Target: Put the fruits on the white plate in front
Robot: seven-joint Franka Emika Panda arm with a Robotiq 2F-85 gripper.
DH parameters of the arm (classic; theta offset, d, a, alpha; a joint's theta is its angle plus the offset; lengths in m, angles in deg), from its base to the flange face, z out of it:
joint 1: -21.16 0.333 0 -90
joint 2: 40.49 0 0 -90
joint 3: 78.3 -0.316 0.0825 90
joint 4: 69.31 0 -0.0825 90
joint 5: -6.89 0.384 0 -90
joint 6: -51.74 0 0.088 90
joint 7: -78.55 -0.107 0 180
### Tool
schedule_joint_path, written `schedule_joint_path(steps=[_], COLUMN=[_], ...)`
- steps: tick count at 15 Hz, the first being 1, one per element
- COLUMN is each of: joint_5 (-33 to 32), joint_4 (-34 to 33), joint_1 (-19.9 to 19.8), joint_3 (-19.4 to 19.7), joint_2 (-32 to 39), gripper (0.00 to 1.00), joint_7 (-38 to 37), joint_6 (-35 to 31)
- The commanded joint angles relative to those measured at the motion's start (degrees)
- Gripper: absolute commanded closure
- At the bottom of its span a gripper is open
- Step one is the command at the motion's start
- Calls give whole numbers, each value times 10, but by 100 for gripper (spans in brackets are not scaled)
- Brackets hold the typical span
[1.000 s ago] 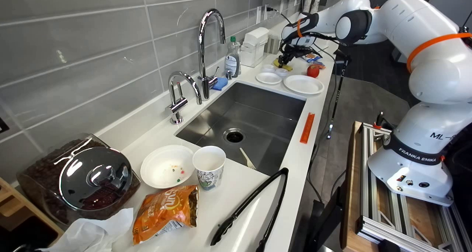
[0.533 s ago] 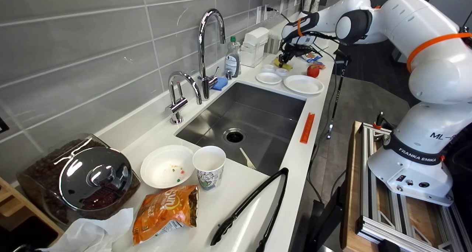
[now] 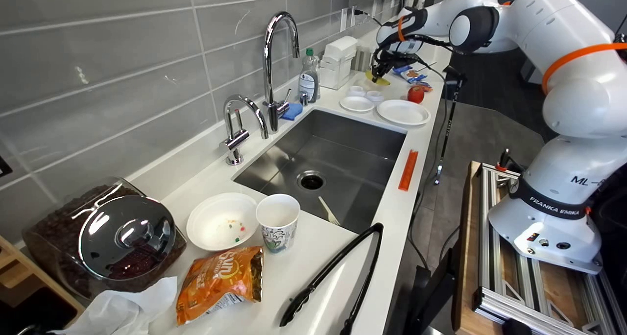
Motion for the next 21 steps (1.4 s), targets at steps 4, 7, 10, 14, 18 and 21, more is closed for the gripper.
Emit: schedule_joint_path(steps=[4, 7, 10, 14, 18, 21], joint_5=[9, 9, 10, 9, 13, 22], joint_4=[131, 198, 273, 374, 477, 550], joint_1=[-23, -30, -35, -38, -47, -61], joint_3=[-13, -16, -21, -29, -37, -45], joint_2=[-90, -130, -174, -231, -289, -332], gripper=[74, 74, 75, 74, 76, 77], joint_7=[33, 45, 63, 88, 113, 145], joint_6=[-14, -25, -41, -79, -123, -149])
